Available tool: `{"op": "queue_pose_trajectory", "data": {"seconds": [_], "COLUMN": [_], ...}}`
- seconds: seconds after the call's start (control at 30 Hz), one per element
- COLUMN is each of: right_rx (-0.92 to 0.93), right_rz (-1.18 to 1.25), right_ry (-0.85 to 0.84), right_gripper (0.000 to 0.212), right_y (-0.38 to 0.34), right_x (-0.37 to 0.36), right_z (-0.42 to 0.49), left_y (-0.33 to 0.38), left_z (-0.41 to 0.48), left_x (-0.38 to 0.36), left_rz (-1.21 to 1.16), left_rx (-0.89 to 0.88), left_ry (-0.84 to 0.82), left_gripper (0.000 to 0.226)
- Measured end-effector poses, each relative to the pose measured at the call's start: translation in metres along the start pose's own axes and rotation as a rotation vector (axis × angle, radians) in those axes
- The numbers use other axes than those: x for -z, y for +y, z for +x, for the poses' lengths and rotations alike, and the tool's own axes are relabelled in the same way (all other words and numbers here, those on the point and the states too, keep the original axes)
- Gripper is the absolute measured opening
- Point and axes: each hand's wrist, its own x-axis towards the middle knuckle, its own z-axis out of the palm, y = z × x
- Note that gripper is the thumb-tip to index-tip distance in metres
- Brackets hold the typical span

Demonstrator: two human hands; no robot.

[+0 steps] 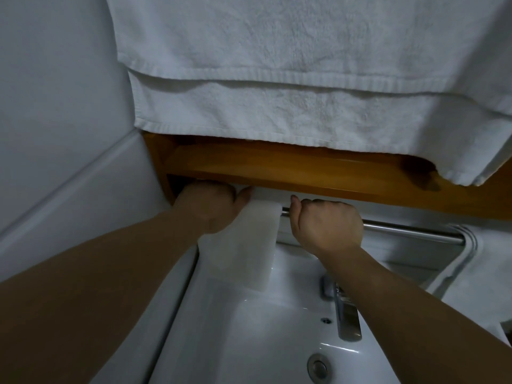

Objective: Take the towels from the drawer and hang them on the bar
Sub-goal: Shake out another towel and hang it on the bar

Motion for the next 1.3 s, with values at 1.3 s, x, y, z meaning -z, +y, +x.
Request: {"op": "queue_pose_trajectory", "data": {"seconds": [1.3], "right_rx": [0.07], "right_rz": [-0.062], "right_ry": [-0.494], "right_gripper": [0.055], "right_y": [-0.001], "right_x": [0.037], "right_z": [0.014], "left_y": [0.038], "left_z": [-0.029], "left_x": [0.025], "left_rz": [0.004], "left_rx": [0.166], "left_ry": [-0.08], "left_gripper": [0.071]}}
